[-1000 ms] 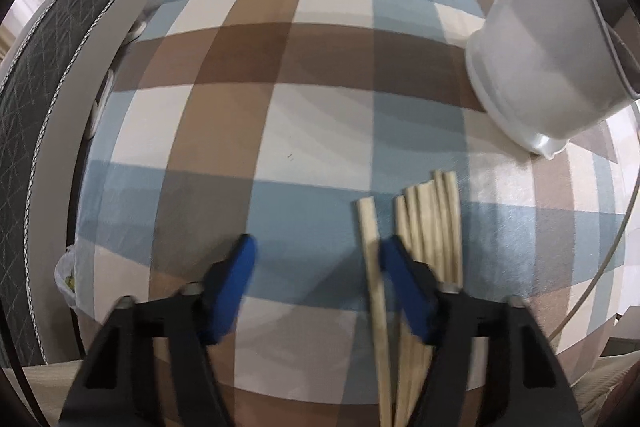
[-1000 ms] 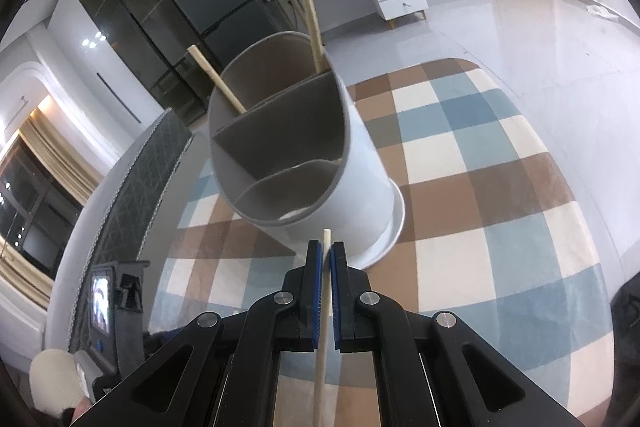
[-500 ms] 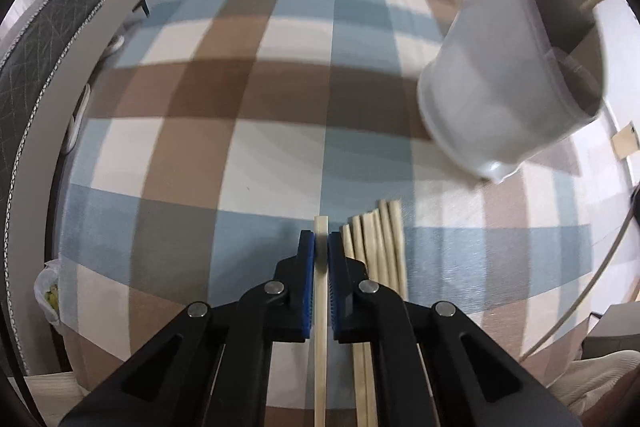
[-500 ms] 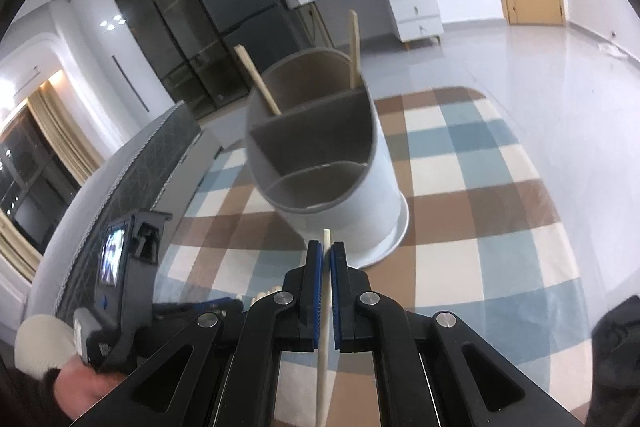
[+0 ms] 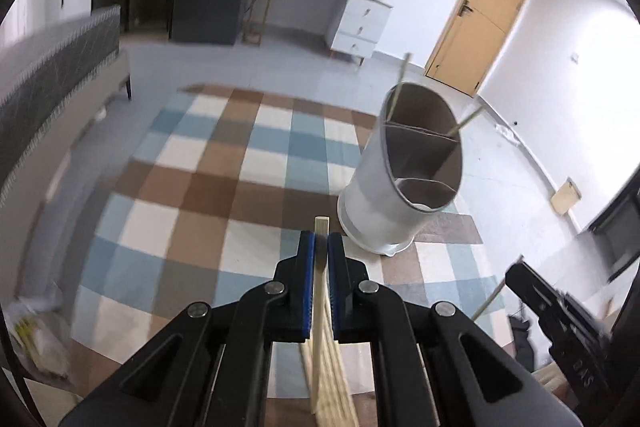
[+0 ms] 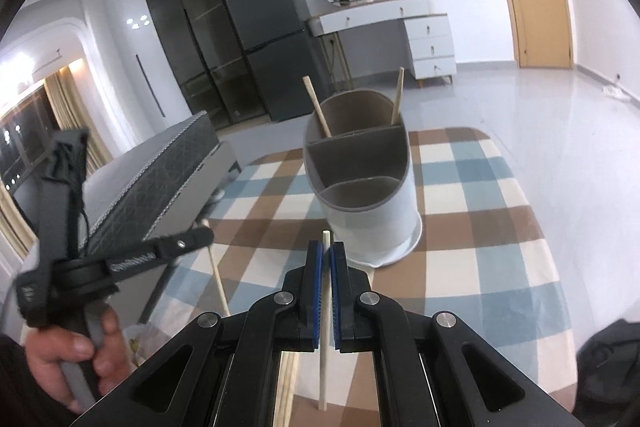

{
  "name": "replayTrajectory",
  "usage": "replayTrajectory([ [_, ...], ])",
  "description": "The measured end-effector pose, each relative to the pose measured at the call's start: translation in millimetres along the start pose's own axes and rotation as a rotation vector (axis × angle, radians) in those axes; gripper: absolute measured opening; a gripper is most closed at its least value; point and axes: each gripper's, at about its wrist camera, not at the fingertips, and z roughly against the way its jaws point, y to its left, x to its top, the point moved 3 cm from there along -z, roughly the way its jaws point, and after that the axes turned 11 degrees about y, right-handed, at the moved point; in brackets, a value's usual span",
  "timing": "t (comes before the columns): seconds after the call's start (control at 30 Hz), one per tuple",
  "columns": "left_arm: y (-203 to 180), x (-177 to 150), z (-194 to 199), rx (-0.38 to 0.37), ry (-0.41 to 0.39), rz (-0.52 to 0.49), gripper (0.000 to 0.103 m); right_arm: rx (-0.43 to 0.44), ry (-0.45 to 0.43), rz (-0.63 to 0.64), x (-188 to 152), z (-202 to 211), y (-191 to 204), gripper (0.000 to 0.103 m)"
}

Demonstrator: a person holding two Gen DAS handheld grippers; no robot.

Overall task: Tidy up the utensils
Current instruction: 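Lift both held chopsticks and carry them above the utensil holder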

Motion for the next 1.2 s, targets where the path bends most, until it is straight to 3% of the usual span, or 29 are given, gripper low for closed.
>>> replayTrajectory([
  [0.13,-7.8,-5.7,9.5,-0.006,-0.006,-0.029,0.002,-0.006,-0.012,0.021,-1.8,4.9,6.1,0.003],
  [0.67,-26.5,-20.6,29.8,0.095,0.03,-0.111,0.002,-0.015,-0.041,0.037,-10.0,23.0,11.9,0.003],
  [1.2,-27.3,-15.6,41.2,0.061,0.059,-0.108,0.002,-0.015,-0.072,0.006,-6.8,41.1,7.4,0.003],
])
